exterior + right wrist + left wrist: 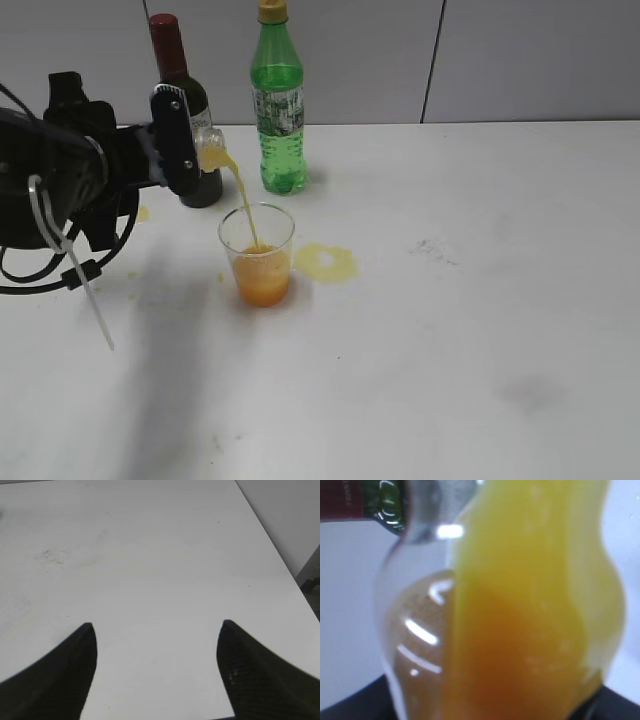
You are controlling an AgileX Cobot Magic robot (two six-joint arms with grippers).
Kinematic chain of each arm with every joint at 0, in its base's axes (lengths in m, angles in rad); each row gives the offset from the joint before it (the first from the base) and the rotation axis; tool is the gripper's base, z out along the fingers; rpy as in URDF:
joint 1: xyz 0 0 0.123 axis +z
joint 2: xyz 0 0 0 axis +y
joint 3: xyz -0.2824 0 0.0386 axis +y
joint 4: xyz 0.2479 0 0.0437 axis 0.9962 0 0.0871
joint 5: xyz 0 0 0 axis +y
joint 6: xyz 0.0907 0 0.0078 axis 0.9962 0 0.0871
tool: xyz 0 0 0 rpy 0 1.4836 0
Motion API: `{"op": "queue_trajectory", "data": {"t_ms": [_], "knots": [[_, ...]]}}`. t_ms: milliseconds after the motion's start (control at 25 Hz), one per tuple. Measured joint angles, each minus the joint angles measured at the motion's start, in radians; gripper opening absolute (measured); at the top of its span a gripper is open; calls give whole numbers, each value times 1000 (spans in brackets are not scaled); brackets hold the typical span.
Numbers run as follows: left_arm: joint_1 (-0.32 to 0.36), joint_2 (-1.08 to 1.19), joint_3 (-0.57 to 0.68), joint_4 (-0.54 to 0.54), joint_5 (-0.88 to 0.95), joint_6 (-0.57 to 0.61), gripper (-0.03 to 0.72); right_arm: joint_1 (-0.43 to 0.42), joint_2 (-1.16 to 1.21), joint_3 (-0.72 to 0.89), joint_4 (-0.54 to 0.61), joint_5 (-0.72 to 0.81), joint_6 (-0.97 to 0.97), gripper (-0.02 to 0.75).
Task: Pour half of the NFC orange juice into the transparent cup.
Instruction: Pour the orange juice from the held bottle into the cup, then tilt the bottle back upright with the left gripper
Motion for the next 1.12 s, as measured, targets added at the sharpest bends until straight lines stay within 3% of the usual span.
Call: {"op": "queue_trajectory", "data": {"t_ms": [1120], "knots": [[0, 0, 0, 2, 1, 0, 474, 0, 0, 0, 0, 0, 0, 571]]}}
